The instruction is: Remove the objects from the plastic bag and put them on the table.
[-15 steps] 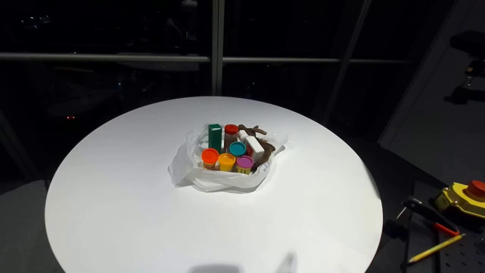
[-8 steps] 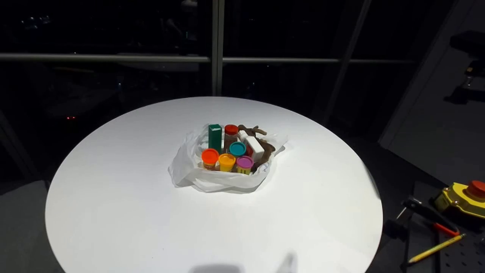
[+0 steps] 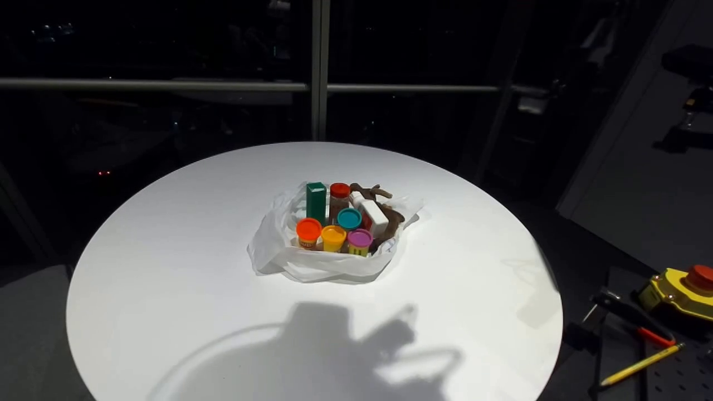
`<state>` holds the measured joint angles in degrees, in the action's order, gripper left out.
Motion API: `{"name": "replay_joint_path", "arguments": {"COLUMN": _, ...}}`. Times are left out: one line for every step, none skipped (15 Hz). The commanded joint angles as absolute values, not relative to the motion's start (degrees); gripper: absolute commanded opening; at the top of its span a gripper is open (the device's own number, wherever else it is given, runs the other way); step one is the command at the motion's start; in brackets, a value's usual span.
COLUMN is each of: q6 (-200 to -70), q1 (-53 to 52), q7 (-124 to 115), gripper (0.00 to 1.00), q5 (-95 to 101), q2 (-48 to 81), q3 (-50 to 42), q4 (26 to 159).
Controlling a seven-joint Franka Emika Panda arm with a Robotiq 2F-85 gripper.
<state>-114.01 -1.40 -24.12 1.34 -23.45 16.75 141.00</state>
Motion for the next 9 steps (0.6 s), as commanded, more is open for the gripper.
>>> {"name": "replay_joint_path", "arguments": {"q6": -122.55, "q1": 0.40, "q7": -30.03, "gripper": 1.00, "q5": 5.50, "q2": -9.71, "q3": 15.87, "q4": 133.67}}
{"name": "replay_joint_path", "arguments": {"q6": -125.34, "q1": 0.17, "q7": -31.46, "gripper": 1.00, "q5": 6.62, "q2": -6.51, "q3": 15.70, "q4": 132.11}}
{"name": "replay_joint_path", "arguments": {"q6": -127.23, "q1": -0.04, "q7": -33.39, "gripper": 1.00, "q5": 8.67, "q2": -2.89, "q3": 15.56, "q4": 130.15}}
{"name": "replay_joint_path", "arguments": {"q6": -129.88, "q1": -0.55, "q7": -35.45, "gripper": 1.00, "q5": 10.76, "q2": 0.69, "q3": 15.14, "q4": 128.30}}
{"name": "replay_joint_path", "arguments": {"q6": -131.11, "q1": -1.27, "q7": -37.46, "gripper": 1.00, "q5": 12.80, "q2": 3.83, "q3": 14.49, "q4": 126.28}}
{"name": "replay_joint_path", "arguments": {"q6": -132.54, "q1": -2.22, "q7": -39.40, "gripper": 1.00, "q5": 14.86, "q2": 7.08, "q3": 13.71, "q4": 124.10}}
{"name": "replay_joint_path", "arguments": {"q6": -132.96, "q1": -3.36, "q7": -40.83, "gripper": 1.00, "q5": 15.96, "q2": 10.03, "q3": 12.69, "q4": 121.73}}
{"name": "replay_joint_path", "arguments": {"q6": -133.30, "q1": -4.63, "q7": -42.38, "gripper": 1.00, "q5": 17.21, "q2": 13.63, "q3": 11.40, "q4": 118.71}}
{"name": "replay_joint_path", "arguments": {"q6": -133.16, "q1": -5.97, "q7": -43.11, "gripper": 1.00, "q5": 18.10, "q2": 16.33, "q3": 10.06, "q4": 116.07}}
